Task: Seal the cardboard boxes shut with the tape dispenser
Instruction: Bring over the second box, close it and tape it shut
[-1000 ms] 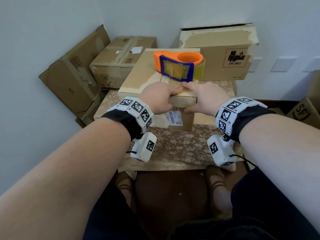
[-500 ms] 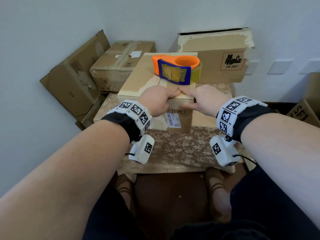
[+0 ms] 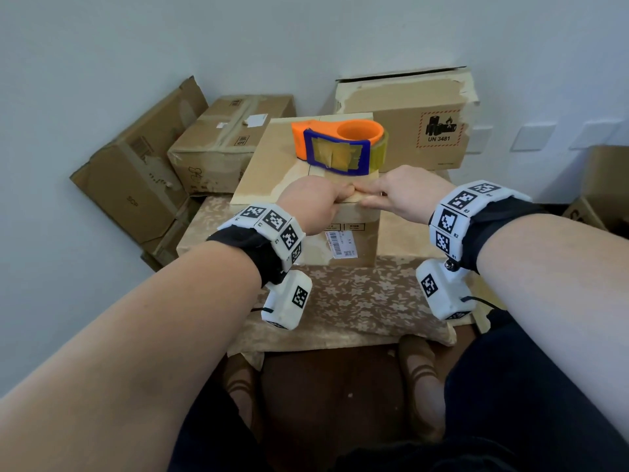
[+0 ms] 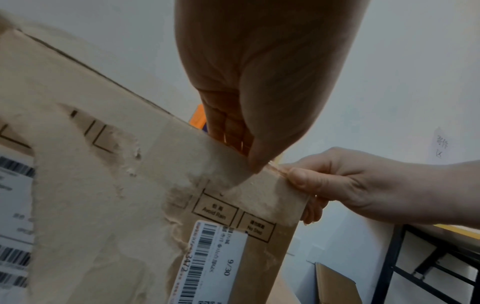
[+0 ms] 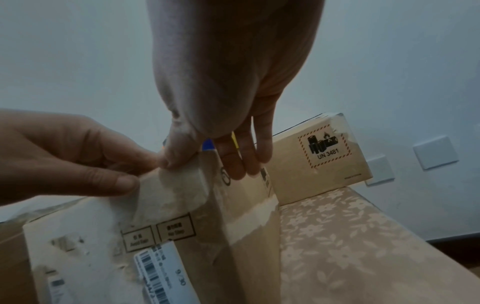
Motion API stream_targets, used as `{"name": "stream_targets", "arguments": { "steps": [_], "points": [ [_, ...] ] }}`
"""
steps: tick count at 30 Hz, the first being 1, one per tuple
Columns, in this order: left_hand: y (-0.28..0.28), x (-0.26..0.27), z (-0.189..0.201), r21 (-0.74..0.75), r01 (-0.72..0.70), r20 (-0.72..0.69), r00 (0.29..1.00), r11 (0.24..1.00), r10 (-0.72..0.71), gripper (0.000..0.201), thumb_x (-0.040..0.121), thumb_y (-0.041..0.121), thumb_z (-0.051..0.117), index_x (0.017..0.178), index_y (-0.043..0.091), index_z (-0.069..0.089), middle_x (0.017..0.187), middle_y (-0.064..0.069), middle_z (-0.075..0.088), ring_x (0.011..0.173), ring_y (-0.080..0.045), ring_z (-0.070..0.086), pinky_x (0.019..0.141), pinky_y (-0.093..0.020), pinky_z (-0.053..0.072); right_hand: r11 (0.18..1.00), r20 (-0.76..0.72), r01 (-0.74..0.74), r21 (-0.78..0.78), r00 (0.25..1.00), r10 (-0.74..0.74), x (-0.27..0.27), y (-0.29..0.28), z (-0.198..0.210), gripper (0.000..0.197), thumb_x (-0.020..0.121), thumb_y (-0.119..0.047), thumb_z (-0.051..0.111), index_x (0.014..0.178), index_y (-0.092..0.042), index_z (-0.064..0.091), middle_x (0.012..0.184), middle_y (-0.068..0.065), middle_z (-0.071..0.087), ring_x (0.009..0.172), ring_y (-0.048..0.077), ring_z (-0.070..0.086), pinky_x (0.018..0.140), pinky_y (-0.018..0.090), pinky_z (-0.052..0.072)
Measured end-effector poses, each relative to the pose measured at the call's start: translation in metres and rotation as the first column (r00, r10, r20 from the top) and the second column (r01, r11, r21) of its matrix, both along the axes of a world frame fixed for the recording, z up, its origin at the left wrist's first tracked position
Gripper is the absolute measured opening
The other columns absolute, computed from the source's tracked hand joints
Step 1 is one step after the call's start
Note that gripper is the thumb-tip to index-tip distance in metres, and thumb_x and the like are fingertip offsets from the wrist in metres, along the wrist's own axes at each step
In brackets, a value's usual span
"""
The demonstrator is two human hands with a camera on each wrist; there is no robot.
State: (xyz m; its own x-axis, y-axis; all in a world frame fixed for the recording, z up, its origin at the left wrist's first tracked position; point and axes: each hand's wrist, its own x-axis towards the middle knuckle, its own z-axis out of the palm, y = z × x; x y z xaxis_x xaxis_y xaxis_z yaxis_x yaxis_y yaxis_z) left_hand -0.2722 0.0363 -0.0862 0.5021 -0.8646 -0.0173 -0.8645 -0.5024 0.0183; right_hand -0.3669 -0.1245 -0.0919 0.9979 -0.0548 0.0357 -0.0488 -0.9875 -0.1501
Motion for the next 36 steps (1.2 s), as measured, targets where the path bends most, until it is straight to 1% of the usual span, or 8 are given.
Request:
{"name": "stream_targets", "arguments": {
  "steps": [4,10,14,23,29,31,34,36],
  "points": [
    [-0.005,-0.006,0.005,0.037,-0.003,0.011,1.000,0.999,0.003,0.049,0.098,0.015,0.041,0.145,0.029,0.038,0.129,-0.005,0.058,0.115,-0.026,0.054,0.094,-0.032,0.040,0.999,-0.032,0.020,-0.045,0.999,-0.021,-0.008,-0.003,-0.001,0.065,0.087,-0.054,0.059,0.146,-0.040,0.033,0.105,0.003,0.063,0.083,0.017,0.047,0.069,0.029,0.036],
    [-0.002,-0.008,0.005,0.006,0.001,0.021,1.000,1.000,-0.001,0.052,0.097,0.014,0.042,0.145,0.032,0.038,0.124,-0.003,0.061,0.110,-0.024,0.055,0.085,-0.027,0.038,0.980,0.042,0.103,-0.171,0.994,-0.097,-0.008,0.012,-0.017,0.078,0.082,-0.039,0.072,0.145,-0.033,0.026,0.102,0.009,0.064,0.086,0.028,0.059,0.061,0.033,0.039],
    [0.002,-0.008,0.002,-0.049,0.024,0.028,0.999,0.998,-0.023,0.048,0.095,0.014,0.044,0.141,0.028,0.044,0.119,-0.002,0.063,0.106,-0.023,0.056,0.077,-0.024,0.033,0.946,0.063,0.171,-0.276,0.985,-0.160,-0.005,0.021,-0.024,0.083,0.082,-0.041,0.071,0.146,-0.029,0.021,0.100,0.011,0.065,0.085,0.032,0.063,0.055,0.033,0.034],
    [0.004,-0.007,-0.002,-0.081,0.030,0.030,0.999,0.996,-0.027,0.054,0.094,0.017,0.048,0.144,0.033,0.038,0.124,-0.001,0.063,0.110,-0.023,0.056,0.085,-0.027,0.038,0.928,0.098,0.212,-0.307,0.977,-0.191,-0.004,0.028,-0.028,0.088,0.081,-0.044,0.071,0.149,-0.025,0.018,0.100,0.009,0.066,0.084,0.030,0.065,0.055,0.032,0.036],
    [0.013,0.003,-0.006,-0.062,0.008,-0.033,0.999,0.998,-0.010,0.054,0.088,0.020,0.057,0.139,0.031,0.046,0.121,-0.001,0.064,0.107,-0.023,0.058,0.089,-0.032,0.046,0.951,0.096,0.168,-0.258,0.984,-0.148,0.000,0.021,-0.016,0.068,0.085,-0.065,0.052,0.140,-0.029,0.037,0.104,0.006,0.064,0.090,0.027,0.063,0.063,0.031,0.044],
    [0.025,0.013,-0.007,0.010,-0.072,-0.014,0.997,0.997,0.072,0.057,0.088,0.027,0.059,0.142,0.032,0.040,0.135,-0.001,0.055,0.121,-0.023,0.051,0.101,-0.041,0.042,0.951,0.087,0.162,-0.262,0.986,-0.144,-0.001,0.021,-0.010,0.059,0.087,-0.066,0.047,0.130,-0.026,0.045,0.099,0.003,0.062,0.088,0.025,0.060,0.062,0.031,0.043],
    [0.054,0.028,-0.002,0.122,-0.232,0.114,0.969,0.965,0.218,0.071,0.088,0.041,0.059,0.149,0.033,0.024,0.157,-0.001,0.022,0.143,-0.027,0.019,0.115,-0.054,0.013,0.940,0.070,0.159,-0.302,0.987,-0.145,-0.002,0.024,-0.004,0.048,0.089,-0.063,0.045,0.114,-0.022,0.053,0.088,0.000,0.055,0.080,0.022,0.053,0.060,0.031,0.039],
    [0.074,0.035,0.005,0.054,-0.326,0.049,0.945,0.944,0.324,0.084,0.084,0.045,0.064,0.151,0.028,0.017,0.160,-0.004,0.005,0.145,-0.030,0.012,0.116,-0.054,0.016,0.928,0.069,0.155,-0.339,0.988,-0.139,0.000,0.029,0.000,0.046,0.090,-0.059,0.047,0.108,-0.018,0.057,0.095,0.003,0.057,0.088,0.023,0.055,0.062,0.032,0.041]
  ]
}}
